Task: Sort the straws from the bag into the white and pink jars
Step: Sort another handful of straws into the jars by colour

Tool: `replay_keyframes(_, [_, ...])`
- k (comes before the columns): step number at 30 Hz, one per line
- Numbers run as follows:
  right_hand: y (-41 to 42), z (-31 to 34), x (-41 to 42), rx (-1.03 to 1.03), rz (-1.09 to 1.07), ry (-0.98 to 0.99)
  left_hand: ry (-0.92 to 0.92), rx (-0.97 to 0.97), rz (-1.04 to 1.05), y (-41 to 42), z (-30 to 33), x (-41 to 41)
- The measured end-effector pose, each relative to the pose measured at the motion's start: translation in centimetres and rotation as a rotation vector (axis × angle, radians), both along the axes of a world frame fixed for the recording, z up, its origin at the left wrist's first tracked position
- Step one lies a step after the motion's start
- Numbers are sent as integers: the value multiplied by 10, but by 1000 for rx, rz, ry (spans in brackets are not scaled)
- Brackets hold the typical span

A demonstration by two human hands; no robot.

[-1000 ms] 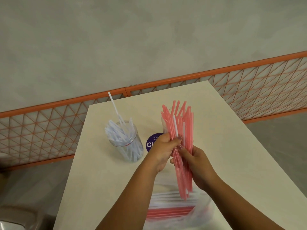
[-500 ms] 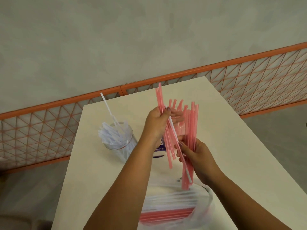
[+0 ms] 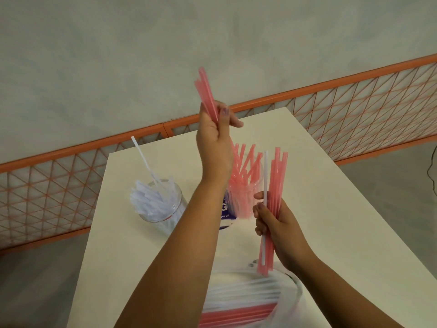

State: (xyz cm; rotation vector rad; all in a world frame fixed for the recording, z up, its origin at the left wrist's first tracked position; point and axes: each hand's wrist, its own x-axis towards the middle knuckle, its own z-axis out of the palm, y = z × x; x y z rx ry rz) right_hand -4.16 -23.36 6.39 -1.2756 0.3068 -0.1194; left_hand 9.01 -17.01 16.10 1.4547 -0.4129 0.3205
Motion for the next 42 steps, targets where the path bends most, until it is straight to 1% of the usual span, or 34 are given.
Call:
replay_keyframes(3, [-1, 1, 1, 9, -9, 1, 73, 161, -25, -5, -23, -2])
replay_keyframes(5, [-2, 0, 1, 11, -14, 2, 133, 209, -42, -5, -40, -2])
replay_keyframes(8, [-4, -1, 1, 10, -17, 10, 178, 267, -11, -2, -54, -4])
replay_keyframes(11, [-5, -1, 2, 21, -19, 11, 167, 270, 32, 0, -56, -5])
replay_keyframes(14, [-3, -1, 2, 39, -10, 11, 124, 212, 93, 4, -50, -6])
replay_keyframes(16, [-1, 0, 2, 66, -1, 9, 72, 234, 143, 8, -45, -7])
replay_keyframes(18, [-1, 1, 2, 76, 10, 9, -18, 369, 146, 11, -42, -8])
replay_keyframes(20, [1, 1, 1, 58, 22, 12, -103, 625, 91, 12, -47, -4])
replay_keyframes(21, [1, 2, 1, 37, 29, 9, -98, 772, 49, 12, -51, -2])
replay_keyframes(23, [1, 4, -1, -3, 47, -2, 1, 1027, -42, 13, -62, -1])
replay_keyframes(24, [2, 6, -2, -2, 59, -7, 38, 1106, -76, 13, -66, -1])
replay_keyframes(26, [2, 9, -3, 34, 82, -16, 33, 1183, -113, 15, -70, -1])
replay_keyframes(28, [1, 9, -5, 63, 93, -19, 18, 1161, -118, 16, -67, -4])
replay_keyframes(29, [1, 10, -6, 78, 95, -19, 14, 1098, -92, 17, -63, -7])
replay_keyframes(32, [0, 11, -8, 124, 99, -26, 9, 779, 18, 21, -45, -25])
replay_keyframes(34, [0, 14, -10, 143, 106, -39, 36, 655, -7, 27, -34, -38])
replay_keyframes(36, [2, 16, -11, 135, 111, -45, 127, 629, -77, 33, -27, -49])
replay_keyframes(39, [8, 20, -11, 121, 125, -53, 325, 570, -182, 41, -24, -61])
replay_keyframes(42, [17, 22, -10, 107, 155, -51, 405, 492, -173, 53, -24, -69])
